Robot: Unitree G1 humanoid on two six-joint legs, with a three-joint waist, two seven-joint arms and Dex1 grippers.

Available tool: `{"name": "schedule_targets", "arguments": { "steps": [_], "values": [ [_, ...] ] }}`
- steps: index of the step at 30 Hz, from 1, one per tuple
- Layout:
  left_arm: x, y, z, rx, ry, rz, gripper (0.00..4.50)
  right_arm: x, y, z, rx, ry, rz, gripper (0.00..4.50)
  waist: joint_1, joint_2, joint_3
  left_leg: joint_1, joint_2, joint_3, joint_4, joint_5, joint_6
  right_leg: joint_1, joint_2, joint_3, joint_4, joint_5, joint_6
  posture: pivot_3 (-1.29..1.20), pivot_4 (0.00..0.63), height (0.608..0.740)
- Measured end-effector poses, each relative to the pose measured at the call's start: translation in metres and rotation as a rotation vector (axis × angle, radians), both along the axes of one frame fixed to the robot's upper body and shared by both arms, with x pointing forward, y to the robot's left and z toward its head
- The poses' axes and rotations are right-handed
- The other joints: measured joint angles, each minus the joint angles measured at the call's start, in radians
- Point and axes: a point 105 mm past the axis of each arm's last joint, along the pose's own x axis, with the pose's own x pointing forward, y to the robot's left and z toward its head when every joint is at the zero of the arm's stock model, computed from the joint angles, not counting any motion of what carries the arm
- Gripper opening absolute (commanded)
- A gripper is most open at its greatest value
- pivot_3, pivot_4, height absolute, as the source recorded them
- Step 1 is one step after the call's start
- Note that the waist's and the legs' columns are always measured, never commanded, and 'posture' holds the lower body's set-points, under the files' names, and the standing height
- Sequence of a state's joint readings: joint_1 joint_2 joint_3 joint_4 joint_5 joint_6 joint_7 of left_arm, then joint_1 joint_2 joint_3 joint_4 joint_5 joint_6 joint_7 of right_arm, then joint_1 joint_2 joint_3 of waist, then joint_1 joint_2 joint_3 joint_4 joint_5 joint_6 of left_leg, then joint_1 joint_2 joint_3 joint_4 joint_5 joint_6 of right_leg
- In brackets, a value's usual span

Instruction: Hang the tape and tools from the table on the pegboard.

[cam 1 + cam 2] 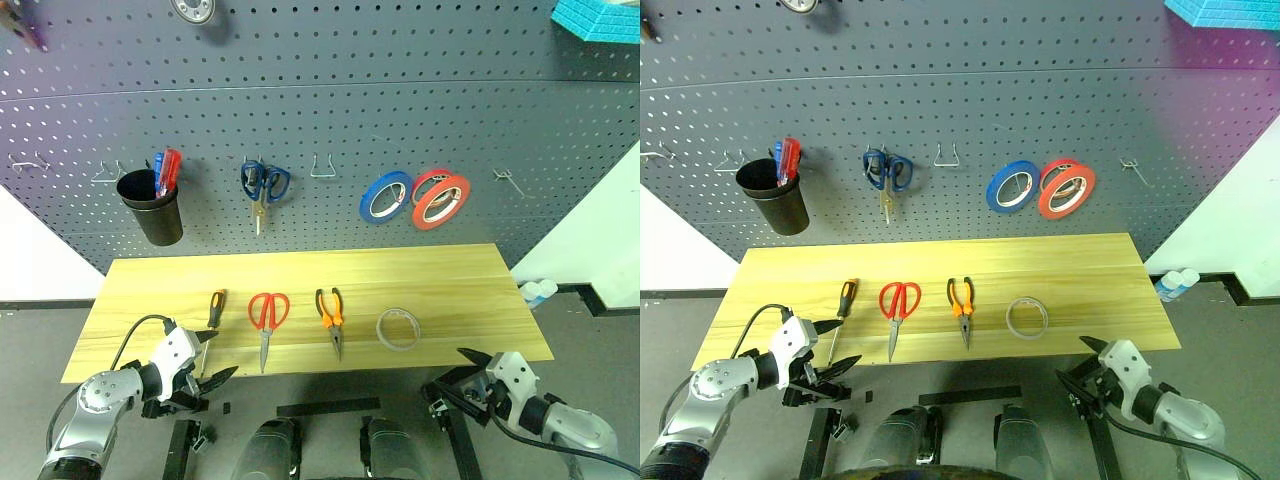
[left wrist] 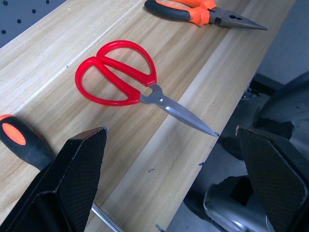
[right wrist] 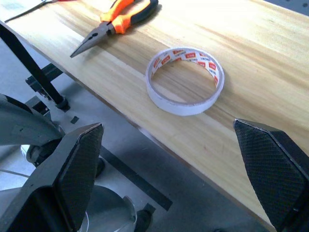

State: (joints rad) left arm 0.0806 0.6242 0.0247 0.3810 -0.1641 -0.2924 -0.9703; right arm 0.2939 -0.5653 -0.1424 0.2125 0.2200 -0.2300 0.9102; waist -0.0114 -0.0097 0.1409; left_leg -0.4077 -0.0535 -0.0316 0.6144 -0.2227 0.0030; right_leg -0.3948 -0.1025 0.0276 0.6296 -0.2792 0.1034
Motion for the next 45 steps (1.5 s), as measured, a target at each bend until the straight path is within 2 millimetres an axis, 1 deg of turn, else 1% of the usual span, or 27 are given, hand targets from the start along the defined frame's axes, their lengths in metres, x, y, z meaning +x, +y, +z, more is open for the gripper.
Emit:
{"name": "schedule_targets", "arguments": {
  "steps": [27, 34, 41, 45],
  "values": [
    [-0.001, 0.001, -0.001, 0.001, 0.003, 0.005, 4.46, 0.002, 0.002, 0.002, 0.0, 0.004, 0.012, 4.5, 0.0, -0.002, 0.002, 0.0, 0.0, 0.0, 0.0, 0.0, 0.0, 0.0, 0.0, 0.0, -0.001, 0.0, 0.0, -0.02, 0.146, 0.727],
    [-0.001, 0.001, -0.001, 0.001, 0.002, 0.007, 4.46, 0.002, 0.006, 0.001, 0.002, 0.01, 0.019, 4.5, 0.0, -0.002, 0.003, 0.0, 0.0, 0.0, 0.0, 0.0, 0.0, 0.0, 0.0, 0.0, -0.001, 0.0, 0.0, -0.02, 0.147, 0.727],
    [0.0, 0.001, 0.0, 0.002, -0.003, 0.008, 4.46, 0.008, 0.006, 0.002, -0.017, -0.005, 0.033, 4.5, 0.0, -0.002, 0.003, 0.0, 0.0, 0.0, 0.0, 0.0, 0.0, 0.0, 0.0, 0.0, -0.001, 0.0, 0.0, -0.02, 0.146, 0.727],
    [0.004, -0.008, 0.002, -0.015, -0.021, -0.006, 4.46, 0.013, 0.013, -0.002, -0.05, -0.004, 0.068, 4.5, 0.0, -0.002, 0.003, 0.0, 0.0, 0.0, 0.0, 0.0, 0.0, 0.0, 0.0, 0.0, -0.001, 0.0, 0.0, -0.02, 0.144, 0.727]
  ]
}}
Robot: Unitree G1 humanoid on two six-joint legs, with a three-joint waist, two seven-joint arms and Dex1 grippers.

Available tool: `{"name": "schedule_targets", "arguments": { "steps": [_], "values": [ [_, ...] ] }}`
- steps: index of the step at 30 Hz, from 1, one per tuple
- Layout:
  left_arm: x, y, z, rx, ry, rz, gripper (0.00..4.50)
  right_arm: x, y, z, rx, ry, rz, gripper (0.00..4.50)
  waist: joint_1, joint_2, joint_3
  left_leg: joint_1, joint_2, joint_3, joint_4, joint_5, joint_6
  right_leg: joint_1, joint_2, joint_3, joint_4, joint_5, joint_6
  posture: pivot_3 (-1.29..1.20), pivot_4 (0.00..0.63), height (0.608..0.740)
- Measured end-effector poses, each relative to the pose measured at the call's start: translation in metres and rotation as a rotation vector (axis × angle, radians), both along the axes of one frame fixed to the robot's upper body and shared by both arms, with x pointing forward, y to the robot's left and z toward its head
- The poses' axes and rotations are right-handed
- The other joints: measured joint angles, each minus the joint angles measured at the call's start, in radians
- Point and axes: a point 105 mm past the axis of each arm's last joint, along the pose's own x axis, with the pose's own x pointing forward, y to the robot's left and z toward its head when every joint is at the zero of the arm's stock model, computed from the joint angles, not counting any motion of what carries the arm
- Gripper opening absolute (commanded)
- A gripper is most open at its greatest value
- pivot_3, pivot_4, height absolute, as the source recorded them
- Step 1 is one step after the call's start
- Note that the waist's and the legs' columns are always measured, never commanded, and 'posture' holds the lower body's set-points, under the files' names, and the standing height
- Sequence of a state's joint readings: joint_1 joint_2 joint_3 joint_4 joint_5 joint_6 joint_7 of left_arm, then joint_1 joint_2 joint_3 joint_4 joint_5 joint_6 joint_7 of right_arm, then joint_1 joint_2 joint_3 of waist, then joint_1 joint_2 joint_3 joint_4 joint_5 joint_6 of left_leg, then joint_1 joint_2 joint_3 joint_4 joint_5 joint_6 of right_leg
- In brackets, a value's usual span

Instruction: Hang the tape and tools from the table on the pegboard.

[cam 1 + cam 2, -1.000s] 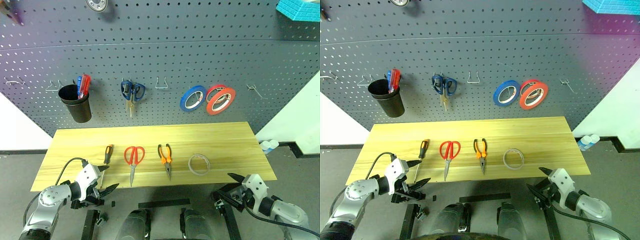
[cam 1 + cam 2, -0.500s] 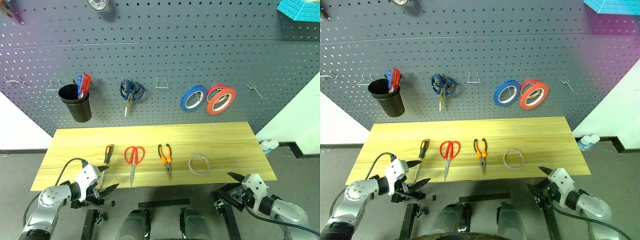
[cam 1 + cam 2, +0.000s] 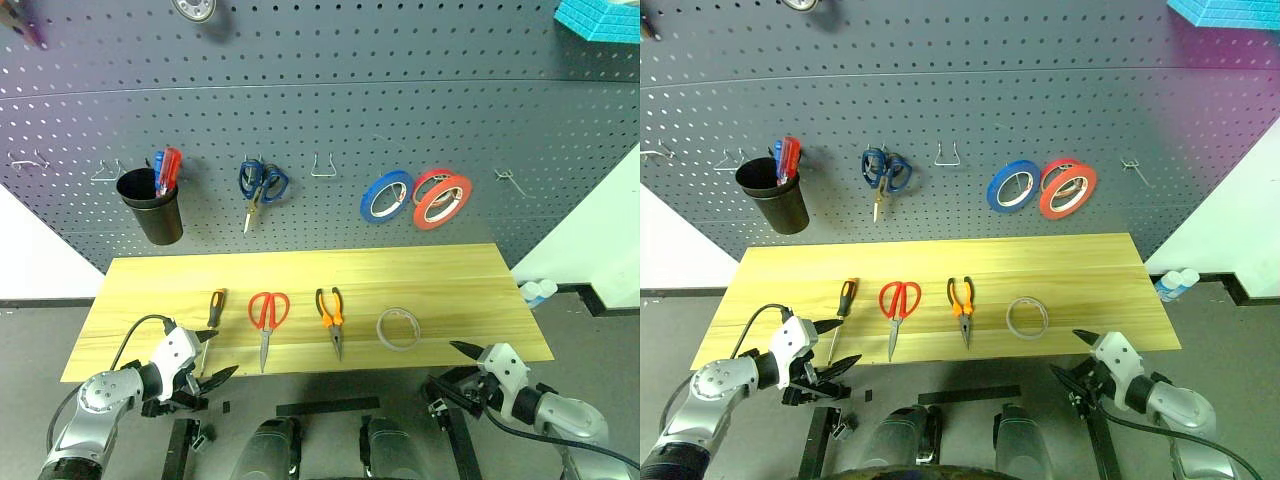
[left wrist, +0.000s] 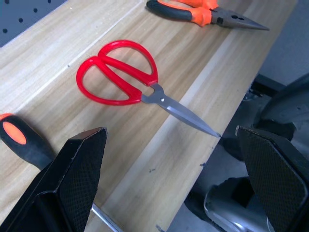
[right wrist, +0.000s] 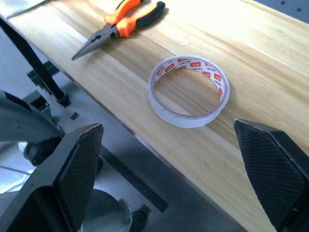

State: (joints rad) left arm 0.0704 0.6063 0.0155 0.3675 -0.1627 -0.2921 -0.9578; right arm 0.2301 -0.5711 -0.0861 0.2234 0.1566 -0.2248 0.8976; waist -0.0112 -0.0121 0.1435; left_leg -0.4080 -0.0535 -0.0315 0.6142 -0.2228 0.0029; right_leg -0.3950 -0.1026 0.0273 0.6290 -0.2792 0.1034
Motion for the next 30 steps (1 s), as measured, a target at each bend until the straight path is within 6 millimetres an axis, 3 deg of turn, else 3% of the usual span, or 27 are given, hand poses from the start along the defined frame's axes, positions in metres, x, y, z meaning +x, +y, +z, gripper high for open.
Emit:
{"name": "schedule_targets", "arguments": {
  "steps": [5, 12, 19, 24, 30],
  "values": [
    [0.004, -0.016, 0.002, -0.024, -0.013, -0.042, 4.46, 0.009, 0.014, -0.006, -0.056, 0.02, 0.06, 4.5, 0.0, 0.0, 0.0, 0.0, 0.0, 0.0, 0.0, 0.001, 0.001, 0.0, 0.0, 0.0, 0.0, 0.0, 0.0, -0.03, 0.146, 0.727],
    [0.014, -0.034, 0.006, -0.017, -0.026, -0.138, 4.46, 0.044, 0.028, 0.002, -0.18, 0.02, 0.109, 4.5, 0.0, 0.0, 0.0, 0.0, 0.0, 0.0, 0.0, 0.001, 0.002, 0.0, 0.0, -0.002, 0.0, 0.0, 0.0, -0.03, 0.144, 0.727],
    [0.018, -0.053, 0.005, -0.016, -0.007, -0.239, 4.46, 0.06, 0.052, 0.002, -0.254, 0.073, 0.21, 4.5, 0.001, 0.0, 0.0, 0.0, 0.0, 0.0, 0.001, 0.002, 0.002, -0.001, 0.0, -0.002, 0.001, 0.0, 0.0, -0.02, 0.134, 0.727],
    [0.021, -0.064, 0.006, -0.034, -0.004, -0.286, 4.46, 0.069, 0.056, 0.0, -0.314, 0.1, 0.244, 4.5, 0.0, 0.0, 0.0, 0.0, -0.001, 0.0, 0.001, 0.002, 0.002, -0.001, 0.0, -0.002, 0.001, 0.001, 0.001, -0.02, 0.129, 0.727],
    [0.02, -0.076, 0.006, -0.059, -0.002, -0.326, 4.46, 0.073, 0.048, -0.016, -0.399, 0.162, 0.241, 4.5, 0.0, 0.0, 0.0, -0.001, -0.001, 0.0, 0.001, 0.002, 0.003, -0.001, 0.001, -0.003, 0.002, 0.002, 0.003, -0.03, 0.125, 0.727]
  ]
}}
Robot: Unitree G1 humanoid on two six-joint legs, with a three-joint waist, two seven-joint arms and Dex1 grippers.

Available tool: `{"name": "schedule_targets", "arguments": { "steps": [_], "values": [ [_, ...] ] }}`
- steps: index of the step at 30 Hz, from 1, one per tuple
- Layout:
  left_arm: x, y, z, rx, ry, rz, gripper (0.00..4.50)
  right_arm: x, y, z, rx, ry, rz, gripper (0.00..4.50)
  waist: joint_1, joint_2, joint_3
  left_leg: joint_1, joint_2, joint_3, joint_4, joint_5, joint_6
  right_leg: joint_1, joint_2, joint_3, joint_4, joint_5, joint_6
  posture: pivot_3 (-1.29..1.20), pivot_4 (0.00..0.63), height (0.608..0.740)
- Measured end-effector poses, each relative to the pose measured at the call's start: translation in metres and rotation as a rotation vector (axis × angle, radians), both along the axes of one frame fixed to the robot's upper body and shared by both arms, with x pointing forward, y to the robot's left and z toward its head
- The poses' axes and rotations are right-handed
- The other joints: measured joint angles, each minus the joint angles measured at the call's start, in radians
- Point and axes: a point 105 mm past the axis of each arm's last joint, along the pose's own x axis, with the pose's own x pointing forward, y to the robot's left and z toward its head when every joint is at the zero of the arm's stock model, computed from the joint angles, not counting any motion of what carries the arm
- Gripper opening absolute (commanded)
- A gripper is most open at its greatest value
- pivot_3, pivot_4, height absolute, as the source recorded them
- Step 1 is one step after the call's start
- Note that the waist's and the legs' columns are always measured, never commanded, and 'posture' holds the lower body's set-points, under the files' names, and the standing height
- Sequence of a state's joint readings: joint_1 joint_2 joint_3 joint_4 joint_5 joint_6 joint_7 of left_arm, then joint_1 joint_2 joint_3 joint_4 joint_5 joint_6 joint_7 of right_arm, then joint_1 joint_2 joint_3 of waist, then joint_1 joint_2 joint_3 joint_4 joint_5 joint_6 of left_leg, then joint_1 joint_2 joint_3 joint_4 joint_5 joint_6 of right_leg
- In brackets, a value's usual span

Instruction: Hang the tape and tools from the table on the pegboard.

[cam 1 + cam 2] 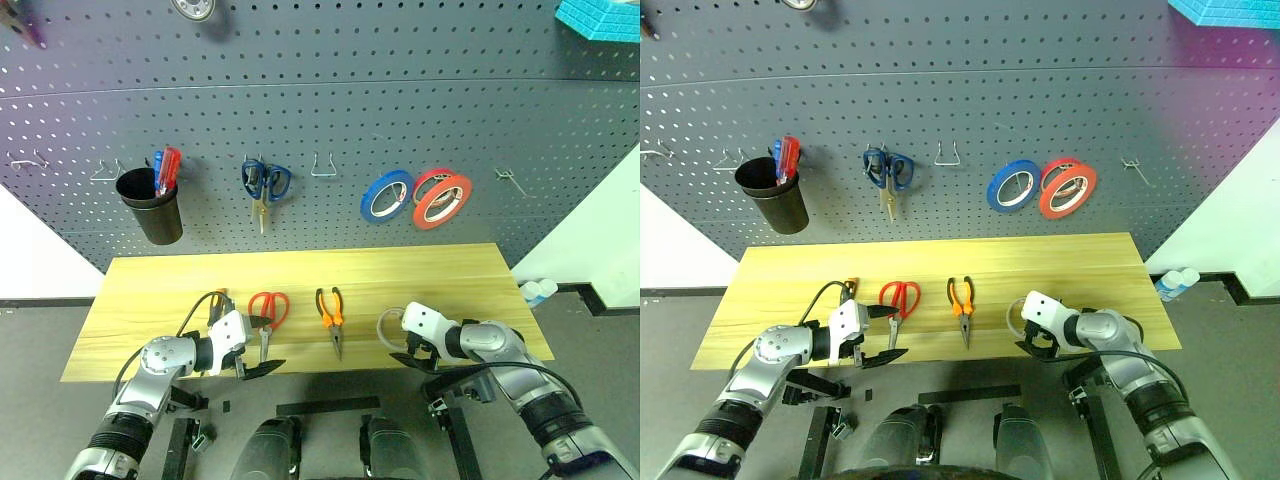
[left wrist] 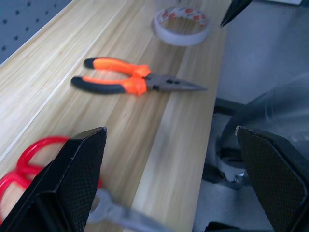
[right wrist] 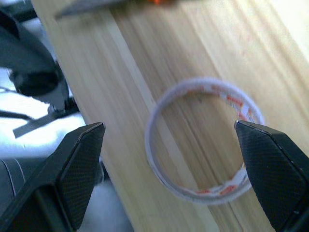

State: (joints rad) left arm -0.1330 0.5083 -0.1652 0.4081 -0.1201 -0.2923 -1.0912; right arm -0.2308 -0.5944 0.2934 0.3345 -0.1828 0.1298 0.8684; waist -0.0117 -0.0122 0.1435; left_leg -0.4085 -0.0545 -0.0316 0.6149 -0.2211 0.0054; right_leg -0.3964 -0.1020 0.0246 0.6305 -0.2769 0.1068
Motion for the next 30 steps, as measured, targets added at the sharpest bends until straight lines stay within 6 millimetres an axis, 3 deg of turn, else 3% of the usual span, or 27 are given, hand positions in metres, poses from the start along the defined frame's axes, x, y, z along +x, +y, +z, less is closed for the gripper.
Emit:
{"name": "schedule_targets", "arguments": {
  "steps": [14, 17, 30],
  "values": [
    [-0.001, -0.002, -0.001, -0.001, 0.007, -0.012, 4.46, -0.002, -0.008, -0.023, -0.132, 0.064, 0.049, 4.5, -0.001, 0.0, 0.0, 0.0, 0.0, 0.0, 0.0, 0.0, 0.0, 0.0, 0.001, -0.001, 0.001, 0.0, 0.0, -0.03, 0.123, 0.727],
    [-0.001, -0.002, -0.001, -0.001, 0.006, -0.012, 4.5, -0.001, -0.009, -0.024, -0.141, 0.067, 0.058, 3.9, -0.002, 0.0, 0.0, 0.0, 0.0, 0.0, 0.001, 0.0, 0.0, 0.0, 0.001, -0.001, 0.001, 0.0, 0.001, -0.03, 0.123, 0.727],
    [-0.002, -0.001, -0.001, -0.001, 0.009, -0.011, 4.5, -0.012, -0.003, -0.032, -0.146, 0.113, 0.124, 0.07, -0.011, -0.001, -0.001, 0.002, 0.003, 0.0, 0.015, -0.001, -0.003, 0.007, 0.001, -0.002, 0.001, 0.008, -0.003, -0.03, 0.136, 0.727]
  ]
}}
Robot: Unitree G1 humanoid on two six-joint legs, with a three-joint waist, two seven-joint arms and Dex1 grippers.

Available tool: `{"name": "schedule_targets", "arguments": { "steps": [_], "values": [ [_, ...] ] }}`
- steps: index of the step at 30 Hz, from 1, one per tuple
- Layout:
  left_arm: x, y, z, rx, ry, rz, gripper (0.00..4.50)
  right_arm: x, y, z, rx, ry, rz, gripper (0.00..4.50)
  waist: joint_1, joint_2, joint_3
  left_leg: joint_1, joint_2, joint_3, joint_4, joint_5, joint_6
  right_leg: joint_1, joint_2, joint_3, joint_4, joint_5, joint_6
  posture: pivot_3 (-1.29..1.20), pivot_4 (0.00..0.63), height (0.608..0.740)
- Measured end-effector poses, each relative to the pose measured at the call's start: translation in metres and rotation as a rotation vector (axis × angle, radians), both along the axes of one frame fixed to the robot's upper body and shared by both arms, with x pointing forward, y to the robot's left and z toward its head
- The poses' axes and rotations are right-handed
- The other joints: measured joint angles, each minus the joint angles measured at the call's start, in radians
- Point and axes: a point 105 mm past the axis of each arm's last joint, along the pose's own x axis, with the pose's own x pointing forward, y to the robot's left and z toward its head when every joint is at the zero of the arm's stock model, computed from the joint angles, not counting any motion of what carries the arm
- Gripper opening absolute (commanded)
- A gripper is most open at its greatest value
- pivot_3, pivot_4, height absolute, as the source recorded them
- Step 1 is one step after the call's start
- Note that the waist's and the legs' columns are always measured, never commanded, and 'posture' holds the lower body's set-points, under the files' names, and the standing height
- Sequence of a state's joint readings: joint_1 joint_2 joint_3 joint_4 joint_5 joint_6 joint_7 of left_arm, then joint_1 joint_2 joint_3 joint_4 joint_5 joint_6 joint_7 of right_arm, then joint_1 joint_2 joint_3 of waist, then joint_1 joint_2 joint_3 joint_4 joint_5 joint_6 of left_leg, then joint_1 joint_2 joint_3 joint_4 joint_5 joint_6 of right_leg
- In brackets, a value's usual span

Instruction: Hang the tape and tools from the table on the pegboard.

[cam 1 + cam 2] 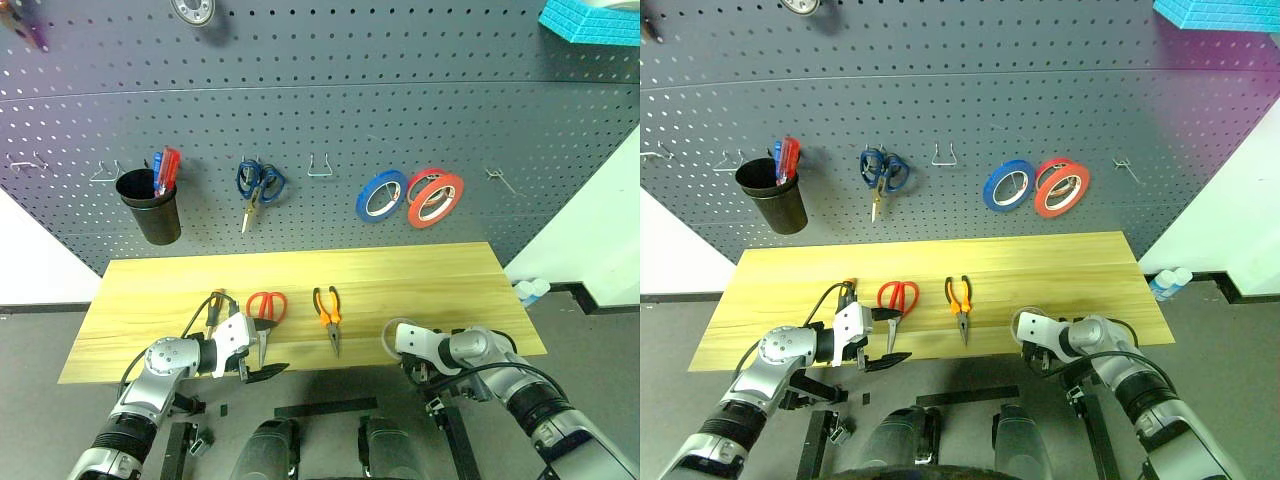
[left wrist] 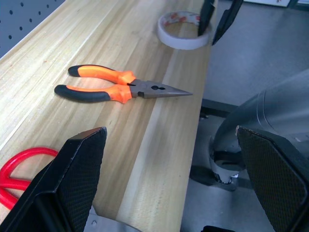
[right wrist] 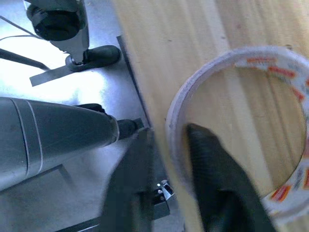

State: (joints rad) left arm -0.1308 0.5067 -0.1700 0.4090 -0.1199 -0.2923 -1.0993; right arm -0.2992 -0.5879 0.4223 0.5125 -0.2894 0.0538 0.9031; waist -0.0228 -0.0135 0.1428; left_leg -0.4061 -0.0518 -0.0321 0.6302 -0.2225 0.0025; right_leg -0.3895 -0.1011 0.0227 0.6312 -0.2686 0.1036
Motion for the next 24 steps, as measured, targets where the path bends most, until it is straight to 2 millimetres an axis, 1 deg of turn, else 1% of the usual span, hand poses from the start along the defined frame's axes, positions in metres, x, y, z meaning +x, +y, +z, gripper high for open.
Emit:
{"name": "schedule_targets", "arguments": {
  "steps": [3, 5, 6, 8, 11, 13, 16, 20, 24],
  "values": [
    [-0.001, 0.0, 0.0, 0.0, 0.002, 0.001, 4.5, -0.001, 0.001, 0.002, 0.003, -0.008, 0.005, 0.03, 0.003, 0.001, 0.001, 0.0, 0.0, 0.001, 0.001, 0.0, 0.0, -0.001, -0.003, -0.003, 0.0, 0.001, 0.0, -0.03, 0.138, 0.727],
    [-0.002, 0.0, -0.002, -0.001, 0.008, 0.002, 4.5, -0.001, 0.002, 0.007, 0.006, -0.027, 0.019, 0.03, 0.005, 0.002, 0.001, -0.001, 0.0, 0.001, 0.0, 0.0, 0.0, -0.004, -0.003, -0.004, 0.0, 0.001, 0.0, -0.03, 0.14, 0.727],
    [-0.003, 0.0, -0.002, -0.001, 0.009, 0.003, 4.5, -0.001, 0.004, 0.012, 0.019, -0.042, 0.031, 0.03, 0.008, 0.002, 0.001, -0.003, 0.0, 0.001, -0.001, 0.001, 0.002, -0.007, -0.003, -0.004, 0.0, 0.001, 0.001, -0.03, 0.14, 0.727],
    [-0.003, 0.0, -0.002, -0.002, 0.009, 0.002, 4.5, -0.002, 0.008, 0.018, 0.042, -0.051, 0.04, 0.03, 0.009, 0.002, 0.001, -0.003, 0.0, 0.001, -0.002, 0.001, 0.003, -0.008, -0.002, -0.005, 0.0, 0.001, 0.002, -0.03, 0.141, 0.727],
    [-0.003, -0.001, -0.001, -0.005, 0.002, -0.002, 4.5, -0.008, 0.011, 0.035, 0.082, -0.063, 0.064, 0.03, 0.012, 0.003, 0.002, -0.006, 0.0, 0.001, -0.002, 0.0, 0.005, -0.008, -0.003, -0.005, 0.0, 0.001, 0.002, -0.03, 0.143, 0.727],
    [-0.004, -0.001, -0.001, -0.005, 0.002, 0.001, 4.5, -0.01, 0.012, 0.053, 0.111, -0.088, 0.079, 0.03, 0.012, 0.004, 0.003, -0.007, 0.0, 0.001, -0.002, -0.001, 0.005, -0.008, -0.003, -0.005, -0.001, 0.001, 0.002, -0.04, 0.144, 0.727],
    [-0.002, -0.001, 0.001, -0.014, -0.002, 0.015, 4.5, -0.003, 0.011, 0.084, 0.138, -0.173, 0.076, 0.03, 0.01, 0.004, 0.003, -0.007, 0.0, 0.001, -0.001, -0.001, 0.005, -0.007, -0.004, -0.005, -0.001, 0.001, 0.001, -0.04, 0.153, 0.727],
    [0.007, -0.005, 0.016, -0.085, -0.035, 0.059, 4.5, 0.019, 0.003, 0.121, 0.153, -0.348, -0.007, 0.03, 0.011, 0.003, 0.006, -0.007, 0.0, 0.001, -0.001, -0.003, 0.003, -0.007, -0.004, -0.005, -0.001, 0.0, 0.001, -0.05, 0.163, 0.727],
    [0.018, -0.016, 0.04, -0.18, -0.077, 0.083, 4.5, 0.044, -0.013, 0.161, 0.136, -0.578, -0.086, 0.03, 0.011, 0.003, 0.014, -0.009, 0.0, 0.001, -0.001, -0.001, 0.005, -0.009, -0.004, -0.005, -0.002, 0.0, 0.002, -0.05, 0.171, 0.727]
  ]
}}
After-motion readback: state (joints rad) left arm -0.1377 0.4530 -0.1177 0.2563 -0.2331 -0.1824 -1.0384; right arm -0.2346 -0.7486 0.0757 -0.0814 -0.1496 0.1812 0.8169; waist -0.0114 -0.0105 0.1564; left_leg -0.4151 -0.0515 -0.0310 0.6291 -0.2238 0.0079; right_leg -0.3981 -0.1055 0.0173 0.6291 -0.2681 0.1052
